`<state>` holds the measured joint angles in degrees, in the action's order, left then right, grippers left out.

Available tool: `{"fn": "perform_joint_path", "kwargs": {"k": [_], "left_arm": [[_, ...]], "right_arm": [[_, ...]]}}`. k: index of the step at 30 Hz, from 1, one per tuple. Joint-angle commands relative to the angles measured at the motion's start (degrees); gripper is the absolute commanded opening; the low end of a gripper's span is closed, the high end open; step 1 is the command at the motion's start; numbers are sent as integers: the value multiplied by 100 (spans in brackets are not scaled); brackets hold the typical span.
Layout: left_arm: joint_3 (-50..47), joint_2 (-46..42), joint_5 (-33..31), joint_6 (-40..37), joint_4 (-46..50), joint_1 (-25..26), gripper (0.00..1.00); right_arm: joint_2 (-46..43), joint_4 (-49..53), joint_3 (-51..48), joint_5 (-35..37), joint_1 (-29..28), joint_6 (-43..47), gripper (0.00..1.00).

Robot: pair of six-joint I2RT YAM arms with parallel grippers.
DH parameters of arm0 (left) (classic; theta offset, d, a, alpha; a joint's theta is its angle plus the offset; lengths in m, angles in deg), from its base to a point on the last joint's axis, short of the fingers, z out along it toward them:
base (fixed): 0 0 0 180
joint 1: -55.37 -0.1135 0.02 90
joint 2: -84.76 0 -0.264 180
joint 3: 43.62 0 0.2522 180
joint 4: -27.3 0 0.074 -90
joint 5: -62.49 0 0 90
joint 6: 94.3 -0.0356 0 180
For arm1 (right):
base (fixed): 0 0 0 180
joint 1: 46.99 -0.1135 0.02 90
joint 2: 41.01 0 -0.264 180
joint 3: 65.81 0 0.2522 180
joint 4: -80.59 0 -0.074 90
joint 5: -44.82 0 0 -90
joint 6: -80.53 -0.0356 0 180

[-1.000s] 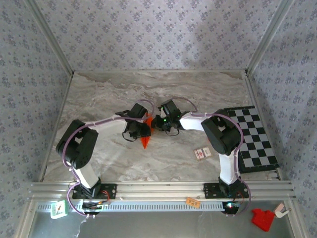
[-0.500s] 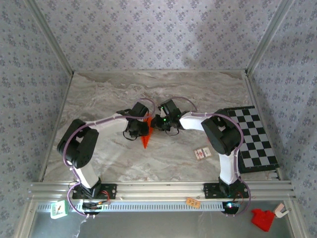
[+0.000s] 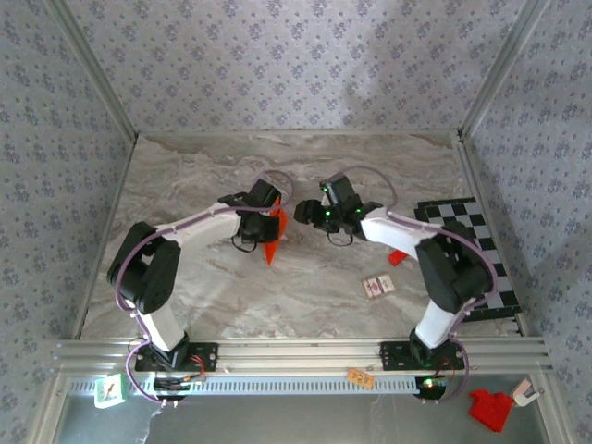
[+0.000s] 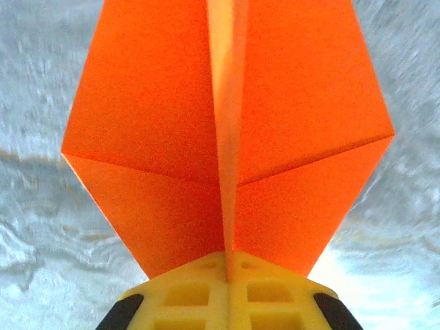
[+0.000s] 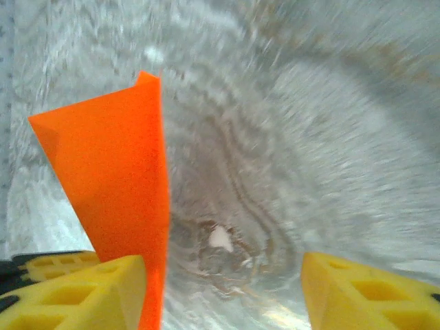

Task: Fold a paper plane with a square sheet of paper (pick it up from the middle)
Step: Move the paper plane to the top-center of the table.

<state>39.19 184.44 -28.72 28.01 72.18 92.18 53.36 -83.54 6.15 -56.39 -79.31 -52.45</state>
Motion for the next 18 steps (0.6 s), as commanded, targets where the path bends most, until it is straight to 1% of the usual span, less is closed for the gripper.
{"fn": "perform_joint_path", "kwargs": {"k": [1,4,7,12,16,18], "left_arm": [[609,453,-320,-334,289,-51,6],[1146,864,-453,-308,389,-139,6],[1665,1273,-578,-215,478,-194,8],[2371,1896,-670,-43,710,-195,8],[2742,2248,-677,40,747,-194,8],[2929,2396,-683,60,916,-193,8]], "right_arm": [[-542,391,-413,1002,100,342,68],[-972,365,-761,1344,192,425,71],[-1199,301,-1001,1410,258,459,73],[-1277,286,-1191,1245,322,341,74],[-1328,173,-1333,988,331,187,73],[-1316,154,-1369,938,331,167,73]]}}
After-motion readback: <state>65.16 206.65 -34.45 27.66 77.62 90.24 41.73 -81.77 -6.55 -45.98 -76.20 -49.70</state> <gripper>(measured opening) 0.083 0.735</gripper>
